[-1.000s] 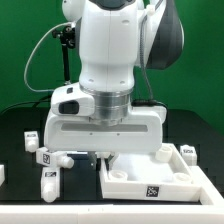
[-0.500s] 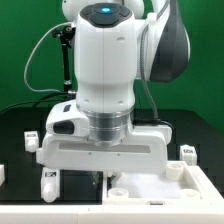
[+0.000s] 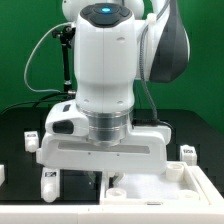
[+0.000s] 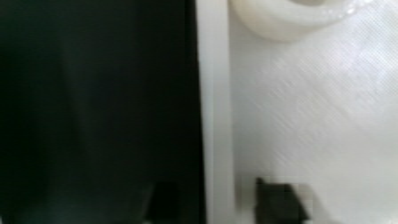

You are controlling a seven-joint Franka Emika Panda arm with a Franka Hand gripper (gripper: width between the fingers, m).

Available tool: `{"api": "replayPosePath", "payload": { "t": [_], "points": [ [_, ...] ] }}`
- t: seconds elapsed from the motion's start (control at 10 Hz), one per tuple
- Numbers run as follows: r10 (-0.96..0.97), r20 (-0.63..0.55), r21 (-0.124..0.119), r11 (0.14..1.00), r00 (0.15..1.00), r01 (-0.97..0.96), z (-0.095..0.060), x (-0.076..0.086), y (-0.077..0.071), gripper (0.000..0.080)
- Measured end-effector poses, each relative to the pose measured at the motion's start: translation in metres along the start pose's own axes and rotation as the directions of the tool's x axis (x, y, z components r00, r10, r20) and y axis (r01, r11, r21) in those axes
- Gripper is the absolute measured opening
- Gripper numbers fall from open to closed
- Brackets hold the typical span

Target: Assemble one leg

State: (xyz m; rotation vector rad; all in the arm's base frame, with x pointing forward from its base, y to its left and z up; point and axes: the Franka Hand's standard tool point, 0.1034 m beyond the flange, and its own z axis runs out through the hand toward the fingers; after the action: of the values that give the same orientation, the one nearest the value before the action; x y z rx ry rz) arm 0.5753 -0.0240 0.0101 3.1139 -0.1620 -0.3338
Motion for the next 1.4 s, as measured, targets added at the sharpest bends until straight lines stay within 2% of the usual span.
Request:
{"api": "replayPosePath", "payload": {
  "t": [0.1,0.2,0.3,0.4,0.5,0.6,0.7,0.8,1.0,1.1,1.3,1.4],
  "points": [
    [0.0,0.0,0.0,1.0,1.0,0.0,0.0,0.0,0.0,0.0325],
    [-0.001,0.002,-0.002,1.0,1.0,0.001,-0.003,-0.001,-0.003,0.046],
    [-0.008,0.009,0.0,1.0,1.0,0.008,-0.015,-0.005,-0.011,0.046],
    [0.009,0.056,0.011,1.0,0.998,-0.01,-0.028,-0.017,-0.018,0.06],
    [0.024,0.083,0.018,1.0,0.996,-0.025,-0.039,-0.026,-0.023,0.06],
    [0.006,0.069,0.023,1.0,0.998,-0.008,-0.054,-0.037,-0.042,0.0638],
    [-0.026,0.039,0.027,0.999,0.999,0.025,-0.063,-0.051,-0.061,0.0647],
    [-0.036,0.055,0.028,0.999,0.998,0.034,-0.062,-0.059,-0.062,0.0647],
    [-0.012,0.076,0.022,1.0,0.997,0.011,-0.06,-0.057,-0.063,0.0648],
    [0.018,0.087,0.0,1.0,0.996,-0.018,-0.059,-0.064,-0.084,0.0648],
    [-0.024,0.144,-0.052,0.998,0.989,0.032,-0.058,-0.094,-0.14,0.0648],
    [-0.054,0.22,-0.067,0.995,0.974,0.07,-0.057,-0.109,-0.144,0.0648]
  ]
}}
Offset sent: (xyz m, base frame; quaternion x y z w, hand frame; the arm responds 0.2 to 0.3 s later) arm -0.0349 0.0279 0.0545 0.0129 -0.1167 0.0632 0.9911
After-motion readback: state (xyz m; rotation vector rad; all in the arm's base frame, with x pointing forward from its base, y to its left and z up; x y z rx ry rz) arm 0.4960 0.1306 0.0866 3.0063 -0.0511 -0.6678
